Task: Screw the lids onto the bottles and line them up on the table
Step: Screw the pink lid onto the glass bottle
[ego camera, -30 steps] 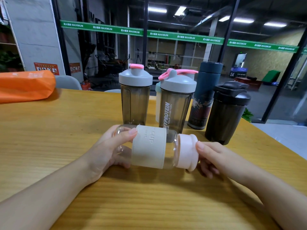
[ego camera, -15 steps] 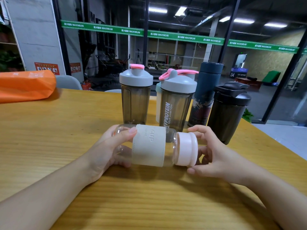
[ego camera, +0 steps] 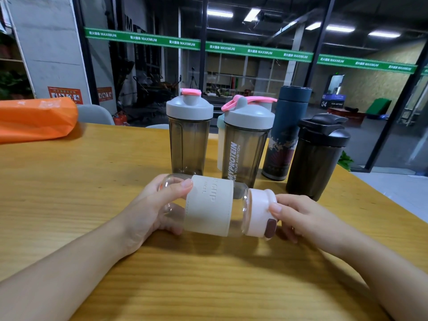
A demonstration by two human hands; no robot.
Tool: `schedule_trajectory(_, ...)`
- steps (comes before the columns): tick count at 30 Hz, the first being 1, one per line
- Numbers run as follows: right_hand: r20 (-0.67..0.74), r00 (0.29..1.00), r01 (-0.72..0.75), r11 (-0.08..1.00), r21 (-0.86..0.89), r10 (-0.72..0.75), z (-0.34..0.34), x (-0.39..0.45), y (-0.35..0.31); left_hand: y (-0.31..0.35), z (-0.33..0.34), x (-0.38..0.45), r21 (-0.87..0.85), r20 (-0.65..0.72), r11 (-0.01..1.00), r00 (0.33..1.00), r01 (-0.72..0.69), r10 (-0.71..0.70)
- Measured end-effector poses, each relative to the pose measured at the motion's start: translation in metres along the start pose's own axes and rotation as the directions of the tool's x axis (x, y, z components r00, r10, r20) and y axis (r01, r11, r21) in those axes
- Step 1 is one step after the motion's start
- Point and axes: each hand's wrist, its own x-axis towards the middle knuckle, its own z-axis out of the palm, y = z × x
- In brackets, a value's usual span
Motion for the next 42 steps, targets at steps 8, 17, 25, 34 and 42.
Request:
schedule_trajectory(8, -0.009, 1.0, 0.017, 0.991, 0.135, -0.016, 0.004, 0.001, 0.007, -0.001, 0.0, 0.001, -0.047, -0.031, 0.999, 0.999, 0.006, -0.007)
schedule_trajectory(17, -0.03, 0.983, 0.184, 0.976, 0.118, -0.182, -0.001, 0.003, 0.012, -0.001, -0.001, 0.002, -0.092, -0.032, 0.995, 0.999, 0.025, -0.028)
schedule_trajectory(25, -0.034, 0.992, 0.125, 0.982, 0.139, -0.122, 0.001, 0.001, 0.012, -0.002, -0.002, 0.001, -0.058, -0.003, 0.998, 1.0, 0.008, -0.008)
schedule_trajectory(34, -0.085, 0.981, 0.187, 0.966, 0.178, -0.175, 0.003, 0.001, 0.009, 0.003, 0.002, -0.002, 0.014, 0.039, 1.0, 0.999, 0.0, -0.001)
schedule_trajectory(42, -0.175, 0.961, 0.254, 0.938, 0.236, -0.216, 0.001, -0.002, 0.005, 0.004, 0.007, -0.004, 0.025, 0.103, 0.999, 0.994, -0.033, 0.03)
